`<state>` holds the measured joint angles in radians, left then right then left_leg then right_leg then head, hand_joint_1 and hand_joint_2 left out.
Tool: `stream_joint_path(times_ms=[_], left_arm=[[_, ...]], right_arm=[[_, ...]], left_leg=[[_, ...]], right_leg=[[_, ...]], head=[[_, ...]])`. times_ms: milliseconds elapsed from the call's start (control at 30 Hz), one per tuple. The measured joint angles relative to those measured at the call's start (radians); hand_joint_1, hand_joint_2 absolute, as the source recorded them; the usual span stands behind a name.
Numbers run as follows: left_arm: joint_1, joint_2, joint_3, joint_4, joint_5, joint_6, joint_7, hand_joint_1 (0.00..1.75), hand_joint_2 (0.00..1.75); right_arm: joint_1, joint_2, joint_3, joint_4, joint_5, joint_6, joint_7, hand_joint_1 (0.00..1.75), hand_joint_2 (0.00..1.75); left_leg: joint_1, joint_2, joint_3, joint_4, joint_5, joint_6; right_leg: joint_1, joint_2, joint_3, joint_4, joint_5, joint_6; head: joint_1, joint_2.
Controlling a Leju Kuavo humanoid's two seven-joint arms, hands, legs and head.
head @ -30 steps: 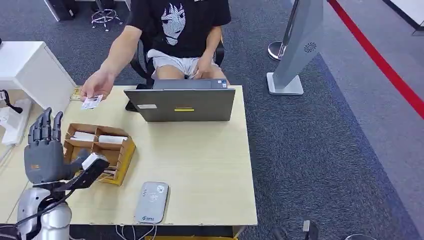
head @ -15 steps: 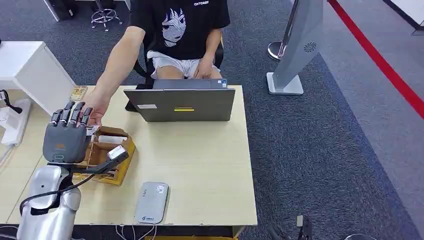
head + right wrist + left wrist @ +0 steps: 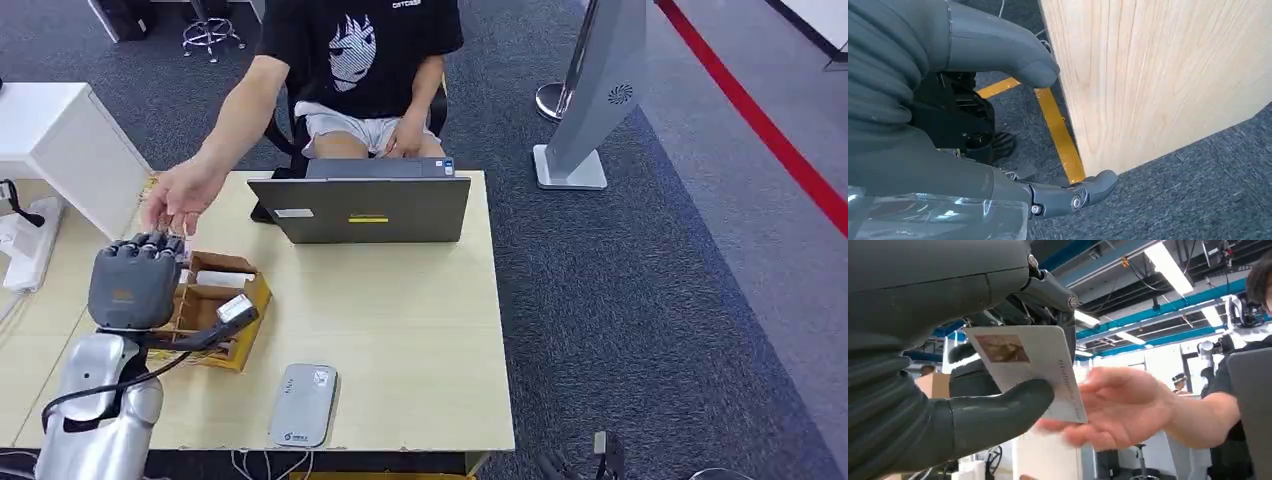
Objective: Pass the card to the sensor for recognition and then transmit it.
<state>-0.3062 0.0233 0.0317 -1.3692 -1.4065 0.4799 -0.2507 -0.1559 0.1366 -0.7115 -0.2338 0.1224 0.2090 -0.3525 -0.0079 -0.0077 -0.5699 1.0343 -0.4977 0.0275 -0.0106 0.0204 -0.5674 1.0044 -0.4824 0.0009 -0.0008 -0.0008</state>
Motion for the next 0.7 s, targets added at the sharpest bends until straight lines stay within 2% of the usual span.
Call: stream_joint_path(times_ms=[200, 333, 433, 700], left_arm=[[0.095, -0.042, 0.000, -0.097, 0.080, 0.021, -0.056, 1.75, 1.75], [0.155, -0.066, 0.000, -0.149, 0.086, 0.024, -0.067, 1.75, 1.75], [0.174, -0.077, -0.001, -0.169, 0.087, 0.024, -0.078, 1.75, 1.75], [0.296, -0.119, -0.036, -0.180, 0.061, 0.051, -0.108, 1.75, 1.75]], right_arm=[[0.007, 0.000, -0.007, 0.000, -0.019, 0.000, -0.014, 0.00, 1.75], [0.012, 0.000, -0.011, 0.000, -0.025, 0.000, -0.019, 0.00, 1.75], [0.014, 0.000, -0.012, 0.000, -0.027, -0.001, -0.022, 0.00, 1.75], [0.031, 0.000, -0.037, 0.000, -0.047, 0.008, -0.038, 0.00, 1.75]], left_leg=[[0.000, 0.001, 0.000, 0.000, -0.001, 0.001], [0.000, 0.000, 0.000, 0.000, -0.001, 0.001], [0.000, 0.000, 0.000, 0.000, 0.000, 0.001], [0.000, 0.000, 0.000, 0.000, -0.001, 0.001]], right_leg=[[0.000, 0.001, 0.000, 0.000, 0.000, 0.000], [0.000, 0.001, 0.000, 0.000, -0.001, 0.001], [-0.001, 0.000, 0.000, 0.000, 0.000, 0.001], [-0.001, 0.000, 0.000, 0.000, -0.001, 0.001]], head=[[0.000, 0.000], [0.000, 0.000], [0.000, 0.000], [0.000, 0.000]])
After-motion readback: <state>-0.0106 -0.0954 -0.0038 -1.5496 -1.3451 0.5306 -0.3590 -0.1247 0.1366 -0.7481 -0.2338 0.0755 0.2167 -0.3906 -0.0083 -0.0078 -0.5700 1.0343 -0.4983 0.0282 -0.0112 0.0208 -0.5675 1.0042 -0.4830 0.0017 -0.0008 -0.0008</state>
